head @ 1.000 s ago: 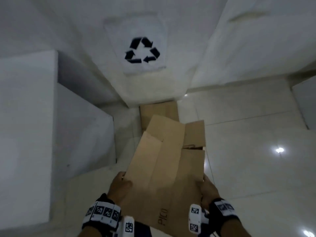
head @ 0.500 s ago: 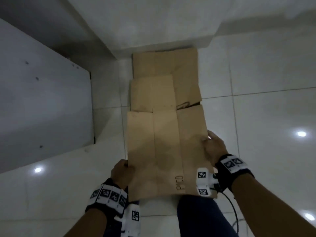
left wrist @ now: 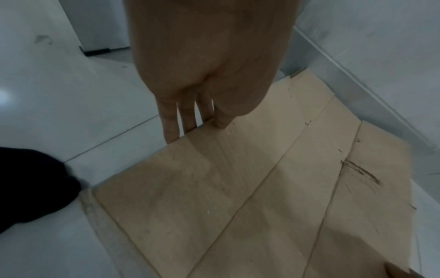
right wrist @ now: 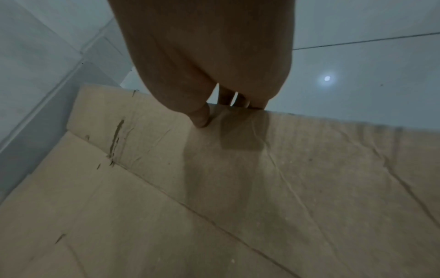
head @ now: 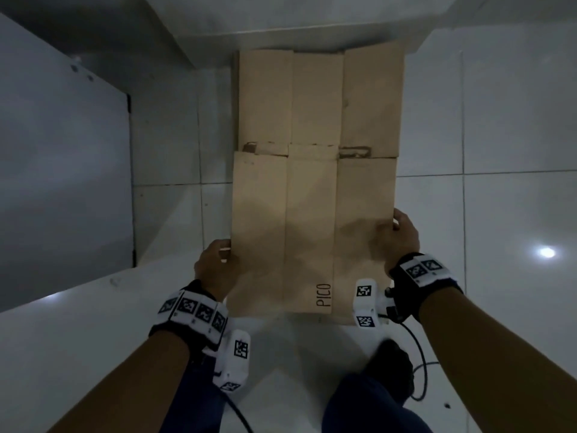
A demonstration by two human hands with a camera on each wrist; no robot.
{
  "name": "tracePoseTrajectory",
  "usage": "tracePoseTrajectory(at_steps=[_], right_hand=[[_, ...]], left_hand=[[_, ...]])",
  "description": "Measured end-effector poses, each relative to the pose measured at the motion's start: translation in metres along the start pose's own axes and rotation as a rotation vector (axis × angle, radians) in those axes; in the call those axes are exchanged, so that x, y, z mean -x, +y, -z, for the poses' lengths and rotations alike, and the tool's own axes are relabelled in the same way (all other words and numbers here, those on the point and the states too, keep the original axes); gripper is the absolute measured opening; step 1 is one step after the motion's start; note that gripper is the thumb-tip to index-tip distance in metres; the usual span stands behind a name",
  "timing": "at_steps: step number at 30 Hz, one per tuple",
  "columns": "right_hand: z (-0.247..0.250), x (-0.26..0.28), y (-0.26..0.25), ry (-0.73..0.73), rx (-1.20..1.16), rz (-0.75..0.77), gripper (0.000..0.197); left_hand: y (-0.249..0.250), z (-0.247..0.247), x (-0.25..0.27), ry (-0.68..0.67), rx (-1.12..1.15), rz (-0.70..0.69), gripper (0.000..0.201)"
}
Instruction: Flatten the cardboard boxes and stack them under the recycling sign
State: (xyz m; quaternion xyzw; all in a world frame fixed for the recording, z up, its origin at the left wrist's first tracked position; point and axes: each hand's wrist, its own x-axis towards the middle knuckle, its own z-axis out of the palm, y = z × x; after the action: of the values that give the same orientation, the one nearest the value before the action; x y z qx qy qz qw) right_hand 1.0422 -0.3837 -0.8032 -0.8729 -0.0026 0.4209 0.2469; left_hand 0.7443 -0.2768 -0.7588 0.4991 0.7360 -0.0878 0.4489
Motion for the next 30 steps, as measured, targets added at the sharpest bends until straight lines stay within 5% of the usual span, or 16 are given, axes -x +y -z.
tracePoseTrajectory(at_steps=[6, 14, 19, 21, 26, 30], right_hand=[[0.035, 0.057, -0.023, -0.069, 0.069, 0.01, 0.058], [0.118, 0.204, -0.086, -0.113, 0.118, 0.024, 0.048], [0.163, 0.318, -0.131, -0.136, 0.173, 0.08, 0.042], [0.176, 0.362, -0.143, -0.137, 0.184, 0.112, 0.041], [0.206, 0.457, -0.161, -0.132, 0.158, 0.179, 0.04], [0.23, 0.516, -0.163, -0.153, 0.183, 0.234, 0.039]], left_hand=[[0.022, 0.041, 0.03, -0.267, -0.004, 0.032, 0.068], [0.096, 0.154, 0.127, -0.315, 0.015, -0.114, 0.048], [0.142, 0.243, 0.208, -0.404, 0.0, -0.222, 0.065], [0.153, 0.275, 0.241, -0.416, -0.014, -0.259, 0.05], [0.162, 0.344, 0.318, -0.394, -0.01, -0.337, 0.056], [0.142, 0.382, 0.377, -0.342, 0.034, -0.364, 0.038]])
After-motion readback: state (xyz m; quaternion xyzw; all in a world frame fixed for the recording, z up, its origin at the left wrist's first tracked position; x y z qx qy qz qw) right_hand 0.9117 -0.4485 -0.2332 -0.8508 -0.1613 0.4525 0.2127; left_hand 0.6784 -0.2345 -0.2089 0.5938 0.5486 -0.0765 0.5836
